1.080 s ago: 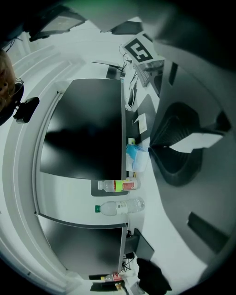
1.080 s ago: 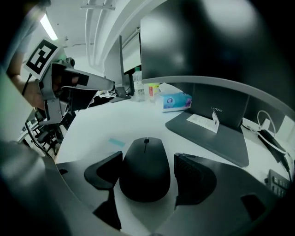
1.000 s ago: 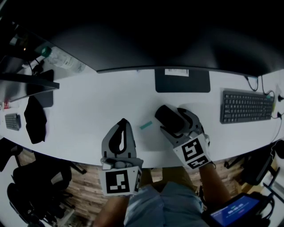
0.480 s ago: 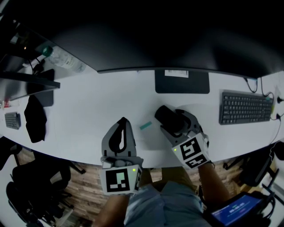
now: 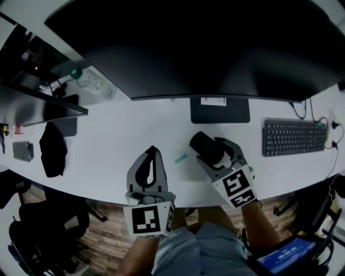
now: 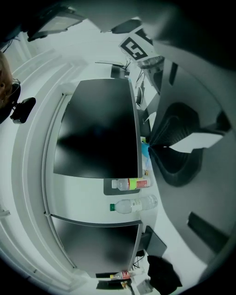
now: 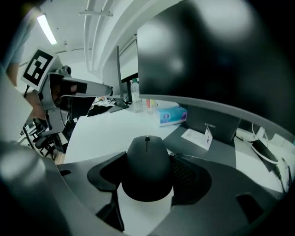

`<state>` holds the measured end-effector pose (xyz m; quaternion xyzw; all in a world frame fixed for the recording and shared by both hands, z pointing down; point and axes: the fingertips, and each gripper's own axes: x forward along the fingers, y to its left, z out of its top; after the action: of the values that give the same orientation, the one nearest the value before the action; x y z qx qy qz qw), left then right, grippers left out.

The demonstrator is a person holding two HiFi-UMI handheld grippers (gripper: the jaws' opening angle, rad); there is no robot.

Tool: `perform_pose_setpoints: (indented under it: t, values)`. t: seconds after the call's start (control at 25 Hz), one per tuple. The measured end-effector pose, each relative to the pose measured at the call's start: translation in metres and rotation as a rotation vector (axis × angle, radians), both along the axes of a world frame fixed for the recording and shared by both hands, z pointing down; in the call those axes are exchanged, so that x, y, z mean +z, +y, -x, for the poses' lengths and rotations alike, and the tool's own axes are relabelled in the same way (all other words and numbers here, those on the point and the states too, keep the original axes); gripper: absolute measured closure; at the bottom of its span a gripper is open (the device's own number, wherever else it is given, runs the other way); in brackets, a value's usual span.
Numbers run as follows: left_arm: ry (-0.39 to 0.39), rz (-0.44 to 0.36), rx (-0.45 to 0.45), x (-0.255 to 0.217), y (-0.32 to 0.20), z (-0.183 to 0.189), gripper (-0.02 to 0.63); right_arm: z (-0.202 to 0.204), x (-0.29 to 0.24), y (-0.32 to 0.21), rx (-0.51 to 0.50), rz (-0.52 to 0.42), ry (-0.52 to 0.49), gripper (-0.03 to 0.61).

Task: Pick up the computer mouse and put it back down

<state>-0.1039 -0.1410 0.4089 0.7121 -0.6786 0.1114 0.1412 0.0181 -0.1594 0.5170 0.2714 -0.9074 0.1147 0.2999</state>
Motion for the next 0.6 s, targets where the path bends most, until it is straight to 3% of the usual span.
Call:
perform_pose_setpoints:
  t: [0.32,0.6]
  values:
    - [-0.027,-0.103,-0.02,-0.052,0.013,0.018,0.606,0.021,-0.101,-0.004,0.017,-0.15,-0.097,0.276]
    - [-0.06,-0.242,-0.031,-0.111,0.015,0.035,0.606,0.043,-0.188,-0.009,0.007,-0.312,-0.161,0.276]
